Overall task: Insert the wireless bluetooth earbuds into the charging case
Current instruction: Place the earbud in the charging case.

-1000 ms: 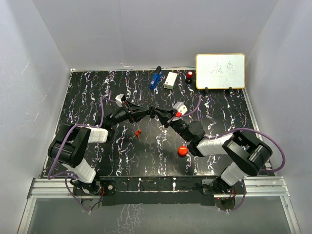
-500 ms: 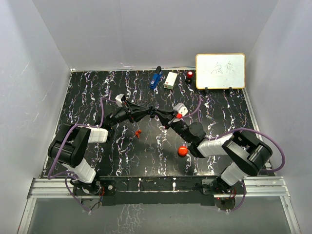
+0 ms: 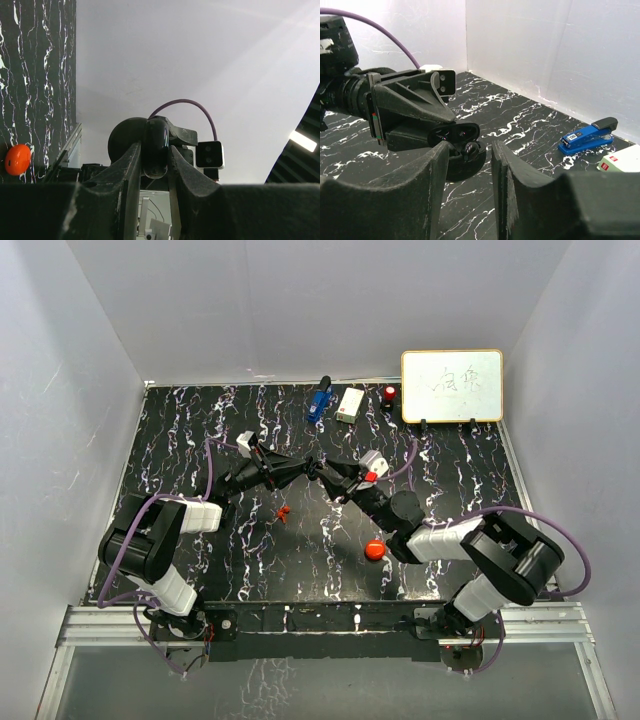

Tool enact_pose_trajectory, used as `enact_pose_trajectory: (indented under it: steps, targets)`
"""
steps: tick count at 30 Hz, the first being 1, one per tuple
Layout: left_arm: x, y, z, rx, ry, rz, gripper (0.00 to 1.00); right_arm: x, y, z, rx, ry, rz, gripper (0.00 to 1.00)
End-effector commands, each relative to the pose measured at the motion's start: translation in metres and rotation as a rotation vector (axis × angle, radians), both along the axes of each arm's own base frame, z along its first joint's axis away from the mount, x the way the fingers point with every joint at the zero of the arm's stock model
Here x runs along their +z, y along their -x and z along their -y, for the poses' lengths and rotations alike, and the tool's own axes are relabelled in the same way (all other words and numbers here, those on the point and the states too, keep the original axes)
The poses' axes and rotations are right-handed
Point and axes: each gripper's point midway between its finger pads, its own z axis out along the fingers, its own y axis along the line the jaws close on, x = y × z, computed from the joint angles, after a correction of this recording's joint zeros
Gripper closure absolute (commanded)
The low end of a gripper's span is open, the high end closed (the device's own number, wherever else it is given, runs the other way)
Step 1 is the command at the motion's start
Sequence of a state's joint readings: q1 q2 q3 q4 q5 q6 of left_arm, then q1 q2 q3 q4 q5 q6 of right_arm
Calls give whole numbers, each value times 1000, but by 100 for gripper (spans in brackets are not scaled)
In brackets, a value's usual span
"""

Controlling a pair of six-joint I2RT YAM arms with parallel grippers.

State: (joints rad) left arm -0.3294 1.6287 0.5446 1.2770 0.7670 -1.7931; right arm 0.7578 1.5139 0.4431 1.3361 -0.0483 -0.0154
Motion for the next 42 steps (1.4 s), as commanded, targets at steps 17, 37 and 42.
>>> enact_pose_trajectory:
  steps: [17,37,42]
  targets:
    - [29,1,2,-12,42,120,100,34,-6,12,-61,-55,-5,58]
    - [34,2,3,-24,39,133,100,23,-19,17,-133,-51,-38,57]
    - [33,2,3,-22,38,132,100,26,-21,21,-156,-61,-33,57]
